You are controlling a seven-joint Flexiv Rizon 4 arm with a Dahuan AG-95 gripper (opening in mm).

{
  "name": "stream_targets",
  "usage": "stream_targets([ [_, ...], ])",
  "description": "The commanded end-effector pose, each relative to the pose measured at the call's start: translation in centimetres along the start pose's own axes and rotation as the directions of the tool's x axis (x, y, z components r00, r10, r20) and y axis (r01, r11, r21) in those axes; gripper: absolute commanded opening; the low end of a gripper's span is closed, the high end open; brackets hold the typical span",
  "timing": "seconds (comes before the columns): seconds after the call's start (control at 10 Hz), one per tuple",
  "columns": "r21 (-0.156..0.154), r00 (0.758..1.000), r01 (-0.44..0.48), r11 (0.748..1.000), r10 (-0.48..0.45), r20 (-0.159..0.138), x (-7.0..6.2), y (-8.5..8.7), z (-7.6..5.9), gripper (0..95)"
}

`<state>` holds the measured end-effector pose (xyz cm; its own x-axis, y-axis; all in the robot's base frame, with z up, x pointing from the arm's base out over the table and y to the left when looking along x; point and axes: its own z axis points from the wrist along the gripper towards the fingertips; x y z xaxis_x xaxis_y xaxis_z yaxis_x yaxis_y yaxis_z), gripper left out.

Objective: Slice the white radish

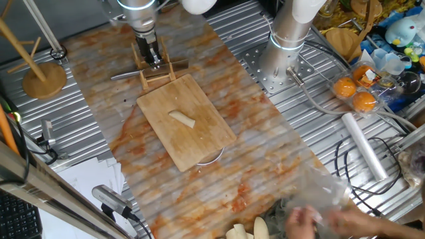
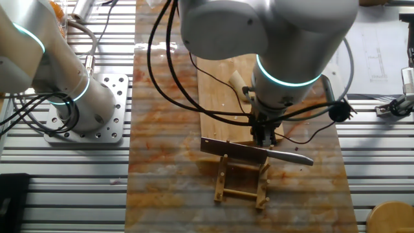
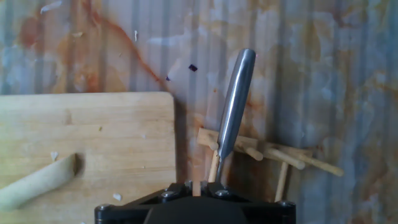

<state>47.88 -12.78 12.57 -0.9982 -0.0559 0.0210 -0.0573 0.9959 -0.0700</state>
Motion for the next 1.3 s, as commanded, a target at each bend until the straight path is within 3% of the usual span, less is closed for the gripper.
stream_targets([
  [0.1,0.009,1.0,0.003,1.0,-0.002,-0.01,-0.2,-0.1,0.4,57.0],
  [0.7,0.019,1.0,0.013,1.0,-0.013,-0.016,0.3,-1.1,2.5,57.0],
  [0.8,0.027,1.0,0.014,1.0,-0.014,-0.018,0.3,-1.1,3.2,38.0],
  [1.3,0.052,1.0,0.015,0.999,-0.014,-0.021,0.0,-0.9,5.5,38.0],
])
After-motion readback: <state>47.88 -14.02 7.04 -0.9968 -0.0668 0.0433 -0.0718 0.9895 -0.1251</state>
